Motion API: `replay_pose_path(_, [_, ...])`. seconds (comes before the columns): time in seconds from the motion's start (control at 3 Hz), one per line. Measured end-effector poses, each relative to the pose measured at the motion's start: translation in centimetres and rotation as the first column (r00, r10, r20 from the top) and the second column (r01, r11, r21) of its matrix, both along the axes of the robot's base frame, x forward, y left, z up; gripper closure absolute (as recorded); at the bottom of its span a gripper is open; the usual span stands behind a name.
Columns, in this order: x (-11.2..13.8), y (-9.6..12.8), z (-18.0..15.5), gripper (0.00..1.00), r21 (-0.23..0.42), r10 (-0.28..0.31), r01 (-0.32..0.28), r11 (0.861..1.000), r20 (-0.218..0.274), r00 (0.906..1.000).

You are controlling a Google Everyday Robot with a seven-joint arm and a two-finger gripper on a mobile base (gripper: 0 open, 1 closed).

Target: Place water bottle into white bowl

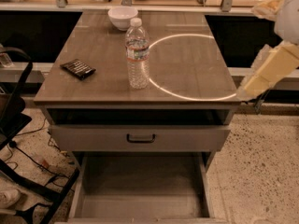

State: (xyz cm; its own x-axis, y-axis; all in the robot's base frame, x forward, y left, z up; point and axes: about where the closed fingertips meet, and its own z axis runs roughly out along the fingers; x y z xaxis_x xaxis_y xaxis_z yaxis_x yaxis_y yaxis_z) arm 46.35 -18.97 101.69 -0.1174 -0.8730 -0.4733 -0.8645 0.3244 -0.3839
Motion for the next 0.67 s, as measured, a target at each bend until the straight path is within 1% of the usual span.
replay_pose_path(0.33, [4.6,1.4,-1.7,0.0,0.29,0.011,-0.017,0.957,0.022,0.9997])
replay_pose_path(0.67, [7.3,3.9,-2.1,0.0,0.502,0.044,-0.052,0.864,0.027,0.9987])
